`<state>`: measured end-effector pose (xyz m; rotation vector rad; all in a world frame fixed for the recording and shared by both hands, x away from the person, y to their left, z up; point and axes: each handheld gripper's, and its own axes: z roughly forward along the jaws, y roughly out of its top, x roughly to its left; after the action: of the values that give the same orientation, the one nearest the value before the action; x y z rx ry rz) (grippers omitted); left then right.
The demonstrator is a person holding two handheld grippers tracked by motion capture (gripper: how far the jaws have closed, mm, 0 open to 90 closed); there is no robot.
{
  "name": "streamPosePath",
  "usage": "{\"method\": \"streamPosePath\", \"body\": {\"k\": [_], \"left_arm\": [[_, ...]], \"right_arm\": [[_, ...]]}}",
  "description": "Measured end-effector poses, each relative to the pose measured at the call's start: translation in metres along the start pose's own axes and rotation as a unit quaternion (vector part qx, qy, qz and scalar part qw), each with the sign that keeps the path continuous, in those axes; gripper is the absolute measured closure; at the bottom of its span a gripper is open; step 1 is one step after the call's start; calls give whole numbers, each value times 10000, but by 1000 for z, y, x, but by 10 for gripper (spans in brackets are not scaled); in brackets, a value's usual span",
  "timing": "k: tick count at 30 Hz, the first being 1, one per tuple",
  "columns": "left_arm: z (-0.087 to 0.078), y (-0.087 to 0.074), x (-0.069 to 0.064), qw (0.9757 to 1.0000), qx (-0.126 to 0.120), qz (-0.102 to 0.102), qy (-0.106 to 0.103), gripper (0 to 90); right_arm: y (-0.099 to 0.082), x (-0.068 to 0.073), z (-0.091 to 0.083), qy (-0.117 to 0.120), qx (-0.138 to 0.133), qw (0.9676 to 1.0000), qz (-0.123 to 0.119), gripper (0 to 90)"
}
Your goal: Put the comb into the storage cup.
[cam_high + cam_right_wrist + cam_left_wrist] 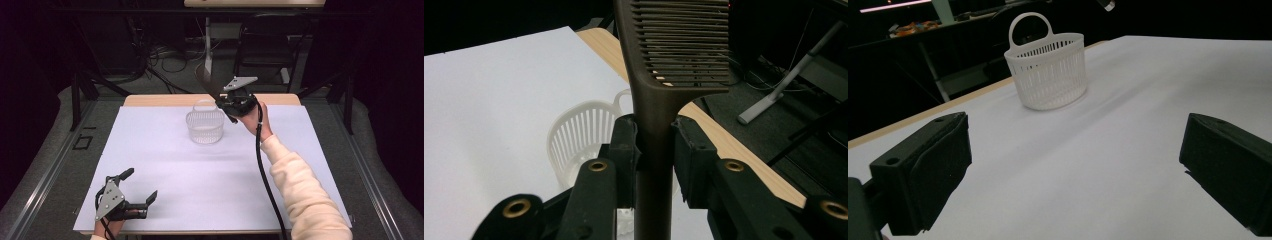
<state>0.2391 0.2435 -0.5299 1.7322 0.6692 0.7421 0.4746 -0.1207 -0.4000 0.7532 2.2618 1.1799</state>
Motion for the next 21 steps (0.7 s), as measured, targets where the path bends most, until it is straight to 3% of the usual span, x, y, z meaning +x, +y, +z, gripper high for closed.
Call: {"method": "streamPosePath", "body": {"k": [21], "left_arm": [[0,0,0,10000,5,-3,-11,4]], "right_arm": [[0,-1,11,-35,-252,9997,-35,722]]}}
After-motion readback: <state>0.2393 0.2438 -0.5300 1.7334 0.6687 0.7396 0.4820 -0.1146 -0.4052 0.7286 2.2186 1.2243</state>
